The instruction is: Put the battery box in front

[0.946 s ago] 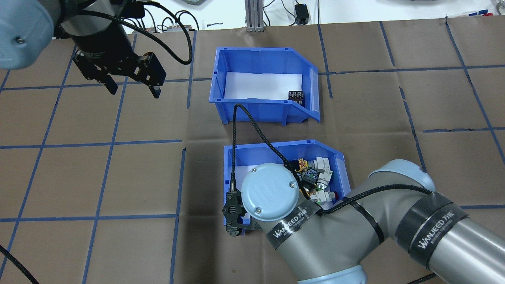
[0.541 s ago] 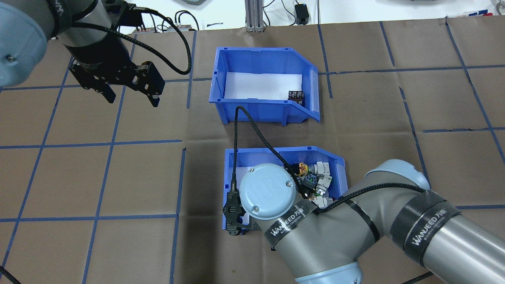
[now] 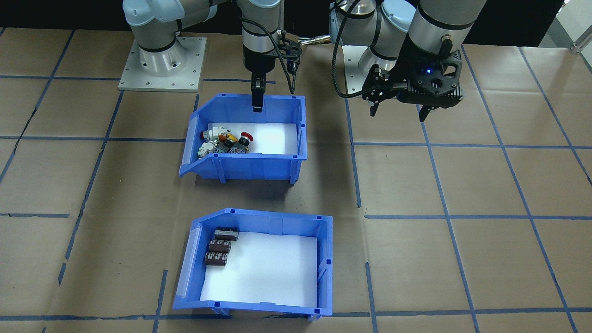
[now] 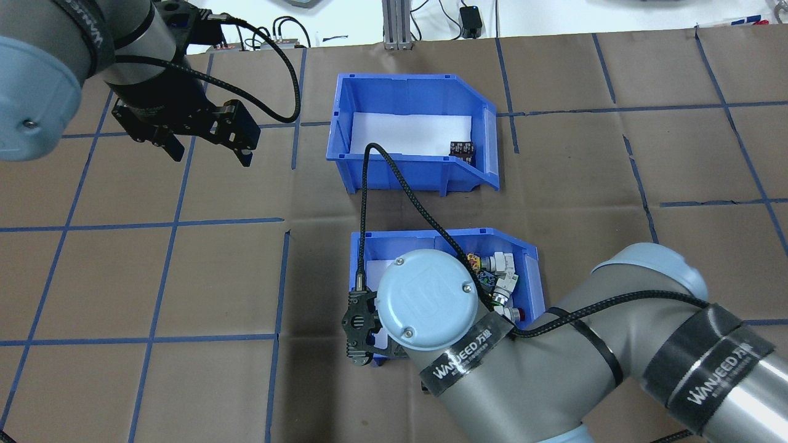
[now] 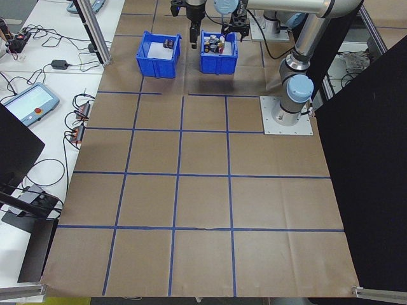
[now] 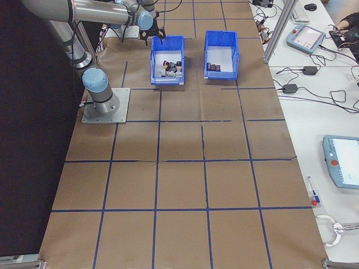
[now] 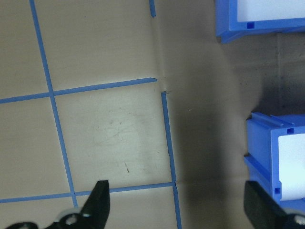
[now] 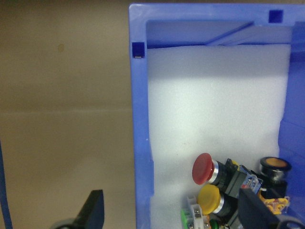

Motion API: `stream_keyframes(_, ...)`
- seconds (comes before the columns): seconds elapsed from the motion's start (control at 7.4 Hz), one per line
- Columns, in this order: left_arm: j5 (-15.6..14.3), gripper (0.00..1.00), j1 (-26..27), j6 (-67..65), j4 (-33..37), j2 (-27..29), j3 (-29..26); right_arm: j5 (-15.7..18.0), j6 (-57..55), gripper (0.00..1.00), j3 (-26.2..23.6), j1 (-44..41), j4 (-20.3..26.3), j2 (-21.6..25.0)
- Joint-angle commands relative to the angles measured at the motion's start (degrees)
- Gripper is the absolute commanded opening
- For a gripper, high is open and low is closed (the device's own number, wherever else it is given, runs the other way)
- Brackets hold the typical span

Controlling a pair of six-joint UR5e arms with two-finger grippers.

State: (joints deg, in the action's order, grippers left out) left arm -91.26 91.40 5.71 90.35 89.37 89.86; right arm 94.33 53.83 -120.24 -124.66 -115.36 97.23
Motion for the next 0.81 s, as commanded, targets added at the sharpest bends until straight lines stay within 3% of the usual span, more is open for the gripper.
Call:
stream_keyframes(0.0,0.0,0.99,-0.1,-0.2,-0.7,1.3,-1.0,0.0,0.1,1.00,4.3,4.7,4.1,2.0)
stream_keyframes(0.41,-0.4,0.99,-0.1,0.2,-2.4,1.2,0.3,-2.4,-2.7,1.00,8.2,22.6,5.4,2.3)
stream_keyframes(0.68,-0.3,0.99,-0.1,0.3,-2.7,1.5,0.2,-4.5,-16.0,1.00,12.4,28.6,5.2,1.3)
